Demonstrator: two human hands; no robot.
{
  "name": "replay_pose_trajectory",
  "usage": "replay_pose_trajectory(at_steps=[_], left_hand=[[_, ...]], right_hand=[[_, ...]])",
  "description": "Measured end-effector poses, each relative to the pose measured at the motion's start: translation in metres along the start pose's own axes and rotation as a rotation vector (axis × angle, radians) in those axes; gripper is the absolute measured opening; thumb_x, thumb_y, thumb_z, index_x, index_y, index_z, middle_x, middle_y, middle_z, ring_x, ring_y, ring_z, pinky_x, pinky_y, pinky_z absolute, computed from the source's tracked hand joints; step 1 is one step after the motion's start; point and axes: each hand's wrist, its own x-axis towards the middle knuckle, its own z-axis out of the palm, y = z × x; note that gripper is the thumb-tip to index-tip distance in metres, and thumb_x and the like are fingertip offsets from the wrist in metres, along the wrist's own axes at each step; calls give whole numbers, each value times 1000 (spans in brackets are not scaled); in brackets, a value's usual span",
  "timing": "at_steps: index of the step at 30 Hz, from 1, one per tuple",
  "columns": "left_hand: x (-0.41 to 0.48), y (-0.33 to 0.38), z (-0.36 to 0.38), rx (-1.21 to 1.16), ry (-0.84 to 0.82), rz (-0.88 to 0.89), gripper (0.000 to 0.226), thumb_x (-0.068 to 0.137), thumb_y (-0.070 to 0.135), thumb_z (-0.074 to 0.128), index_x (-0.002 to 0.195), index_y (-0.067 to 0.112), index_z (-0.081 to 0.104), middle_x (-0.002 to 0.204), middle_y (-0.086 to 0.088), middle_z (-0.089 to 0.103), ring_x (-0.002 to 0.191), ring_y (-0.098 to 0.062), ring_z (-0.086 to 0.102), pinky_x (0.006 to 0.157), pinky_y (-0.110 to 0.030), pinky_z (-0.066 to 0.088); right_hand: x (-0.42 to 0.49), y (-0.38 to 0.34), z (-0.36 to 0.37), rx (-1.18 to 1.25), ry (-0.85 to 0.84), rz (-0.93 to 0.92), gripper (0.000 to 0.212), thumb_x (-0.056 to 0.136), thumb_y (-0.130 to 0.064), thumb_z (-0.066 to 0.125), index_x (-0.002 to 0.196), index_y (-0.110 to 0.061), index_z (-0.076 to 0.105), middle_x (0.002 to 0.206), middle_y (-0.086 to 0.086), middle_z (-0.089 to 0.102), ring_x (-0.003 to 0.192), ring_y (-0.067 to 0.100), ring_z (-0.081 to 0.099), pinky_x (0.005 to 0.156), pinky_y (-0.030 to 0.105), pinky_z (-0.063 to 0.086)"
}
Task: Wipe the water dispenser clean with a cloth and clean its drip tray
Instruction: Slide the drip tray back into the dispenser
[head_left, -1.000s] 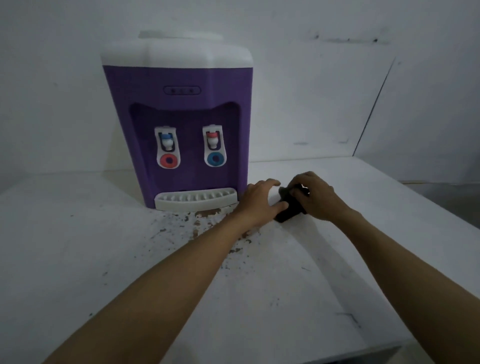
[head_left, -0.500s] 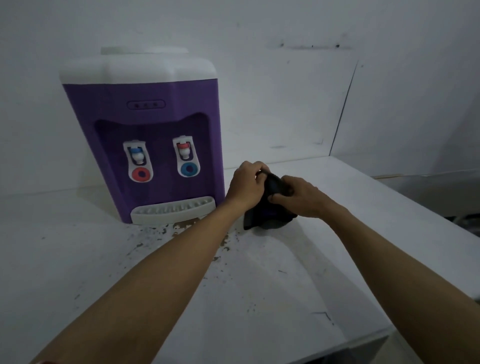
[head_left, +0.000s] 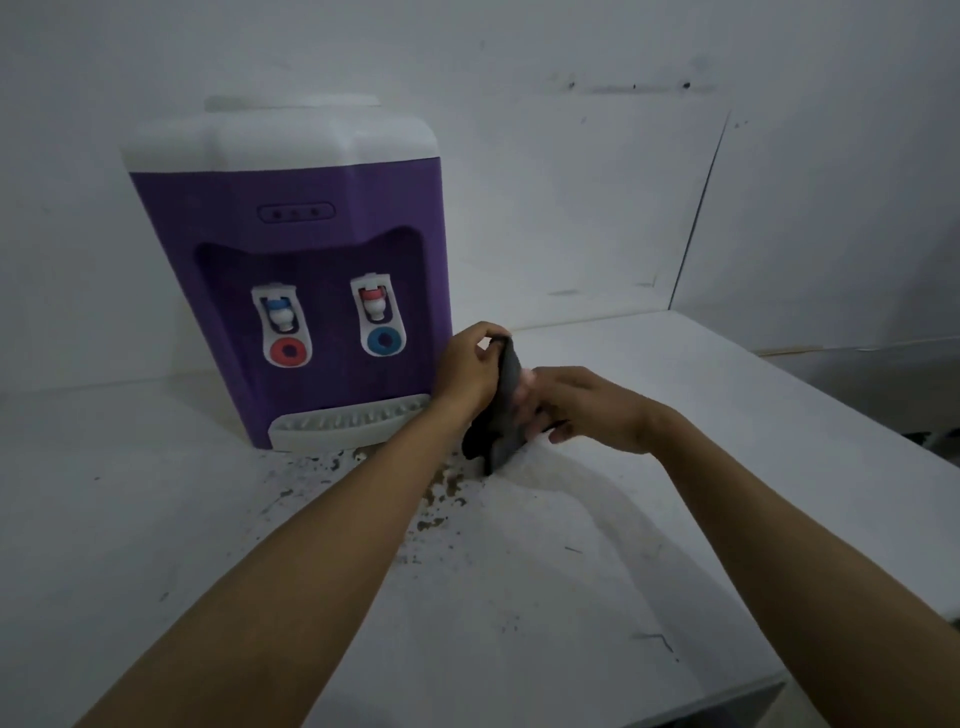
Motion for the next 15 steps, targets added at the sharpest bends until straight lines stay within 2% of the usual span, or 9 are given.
replay_pose_trajectory(at_steps=[2,4,7,10,12,15], left_hand=[[-3,-3,-6,-91,-34,-49,26,100,10,44,104,24,65,85,-1,63,72,-11,58,53,-13,44],[-5,-4,-12,-188,-76,-93,25,101,16,44,101,32,64,87,-8,65,74,-17,61,54,-21,47],[-9,-3,-17,-354,-143,-153,23,103,24,44,97,37,63,95,-12,68,82,-26,65,59,-32,53],[-9,1,-19,-436,-176,-188,21,104,27,43,101,36,62,92,-5,68,76,-17,64,51,-26,48],[-5,1,-20,-504,-180,-237,19,104,27,43,106,34,61,92,-3,67,72,-16,64,51,-26,48],[0,1,-21,-541,-197,-301,19,103,33,44,113,39,58,96,-2,64,75,-16,62,56,-27,50]], right_hand=[[11,9,-3,-1,214,26,35,97,-47,43,102,-16,60,98,3,66,93,22,64,77,33,55],[22,21,-7,-28,415,117,32,95,-38,53,119,-18,52,114,6,61,97,23,60,80,35,53],[31,37,-6,116,381,273,68,87,-43,64,142,-18,33,135,11,47,104,23,52,83,35,45],[39,47,-5,277,351,308,89,78,-55,67,147,-18,25,142,8,43,113,22,53,87,37,43],[42,48,-7,367,340,318,84,76,-55,70,142,-15,36,130,6,55,105,20,58,81,35,46],[41,43,-14,512,360,249,47,88,-30,65,131,-14,52,118,8,62,101,23,60,78,34,51]])
